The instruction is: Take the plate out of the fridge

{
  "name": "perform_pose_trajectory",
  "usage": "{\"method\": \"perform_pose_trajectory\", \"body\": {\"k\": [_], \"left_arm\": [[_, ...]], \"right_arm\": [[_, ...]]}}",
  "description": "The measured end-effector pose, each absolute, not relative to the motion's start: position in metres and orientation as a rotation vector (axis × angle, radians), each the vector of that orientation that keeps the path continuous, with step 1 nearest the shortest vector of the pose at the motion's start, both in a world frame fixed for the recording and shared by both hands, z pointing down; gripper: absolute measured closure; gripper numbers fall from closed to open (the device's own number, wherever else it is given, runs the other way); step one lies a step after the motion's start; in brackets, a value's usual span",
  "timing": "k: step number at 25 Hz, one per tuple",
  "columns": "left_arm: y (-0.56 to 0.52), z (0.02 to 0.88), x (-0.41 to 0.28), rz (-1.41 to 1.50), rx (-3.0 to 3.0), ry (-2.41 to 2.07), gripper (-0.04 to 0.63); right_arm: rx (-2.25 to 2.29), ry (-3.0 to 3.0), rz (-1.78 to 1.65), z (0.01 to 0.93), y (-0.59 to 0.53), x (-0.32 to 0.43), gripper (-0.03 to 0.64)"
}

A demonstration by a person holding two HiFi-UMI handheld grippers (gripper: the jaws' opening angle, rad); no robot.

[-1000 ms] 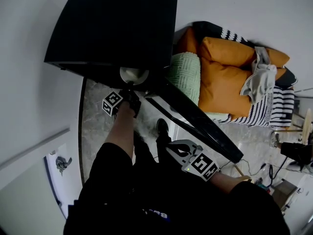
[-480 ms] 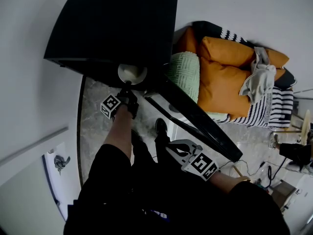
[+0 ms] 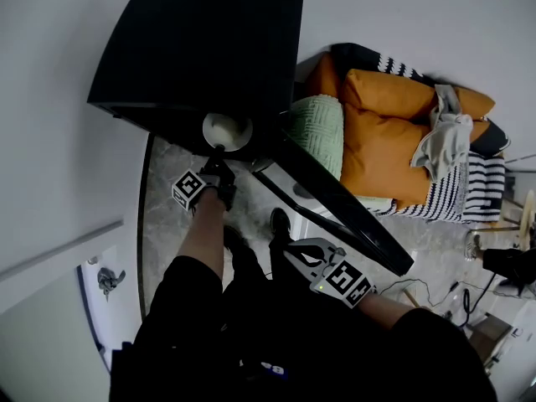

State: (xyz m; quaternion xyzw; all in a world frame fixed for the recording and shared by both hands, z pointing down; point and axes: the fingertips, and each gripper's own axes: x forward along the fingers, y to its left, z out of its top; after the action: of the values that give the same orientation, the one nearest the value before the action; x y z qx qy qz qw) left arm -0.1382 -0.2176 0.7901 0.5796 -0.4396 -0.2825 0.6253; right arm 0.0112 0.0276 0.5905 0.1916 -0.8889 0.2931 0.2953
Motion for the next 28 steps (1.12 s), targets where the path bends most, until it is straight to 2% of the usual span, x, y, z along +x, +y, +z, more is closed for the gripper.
{"method": "perform_pose_trajectory", "body": {"k": [28], "left_arm": [[-0.121, 0.649, -0.161, -0.726, 1.438, -0.904, 0.583]], "right_arm": [[0.529, -2.544, 0.636, 0.542, 0.017, -0.021, 0.606]]}}
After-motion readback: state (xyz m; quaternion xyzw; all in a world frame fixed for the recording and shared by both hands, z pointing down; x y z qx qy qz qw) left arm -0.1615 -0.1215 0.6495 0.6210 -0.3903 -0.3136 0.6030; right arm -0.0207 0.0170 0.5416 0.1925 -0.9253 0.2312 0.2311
